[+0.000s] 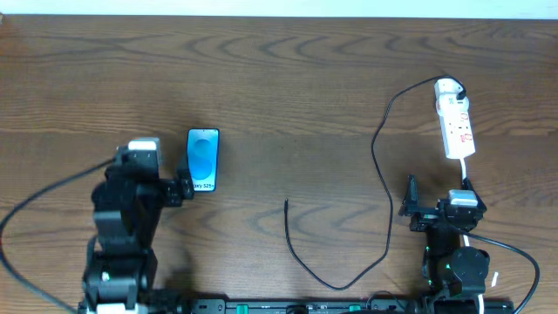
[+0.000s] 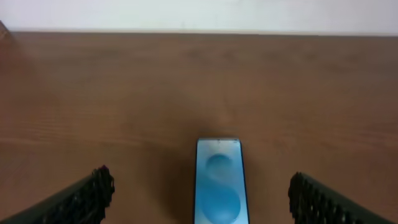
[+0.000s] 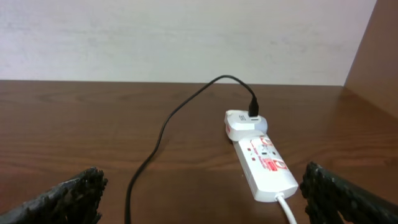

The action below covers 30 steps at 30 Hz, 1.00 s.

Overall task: Plug charger to phone and switch on socket
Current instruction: 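Move the left gripper forward over the Galaxy S25+ phone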

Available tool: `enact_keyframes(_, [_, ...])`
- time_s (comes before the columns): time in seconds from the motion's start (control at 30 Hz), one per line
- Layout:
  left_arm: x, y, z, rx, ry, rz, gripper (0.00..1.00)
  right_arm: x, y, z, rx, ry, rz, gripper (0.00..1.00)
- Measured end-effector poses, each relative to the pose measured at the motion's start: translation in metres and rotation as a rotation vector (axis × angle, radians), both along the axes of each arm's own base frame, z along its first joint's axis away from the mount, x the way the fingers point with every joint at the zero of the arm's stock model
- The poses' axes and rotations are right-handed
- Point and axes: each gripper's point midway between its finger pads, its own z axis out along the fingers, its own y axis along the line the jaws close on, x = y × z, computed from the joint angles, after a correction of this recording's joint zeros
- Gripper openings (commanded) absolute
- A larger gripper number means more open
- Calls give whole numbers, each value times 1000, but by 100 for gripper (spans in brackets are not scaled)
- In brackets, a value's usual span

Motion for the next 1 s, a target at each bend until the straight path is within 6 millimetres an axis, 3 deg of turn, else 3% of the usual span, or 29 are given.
enact_keyframes(0.47, [32,-8,-20,-118,462,27,92,0,0,0,0,0,0,99])
enact_keyframes(0.77, [30,-13,-69,-153,733,25,92,0,0,0,0,0,0,99])
enact_keyframes(1.0, [35,-13,-93,-163,802,40,92,0,0,0,0,0,0,99])
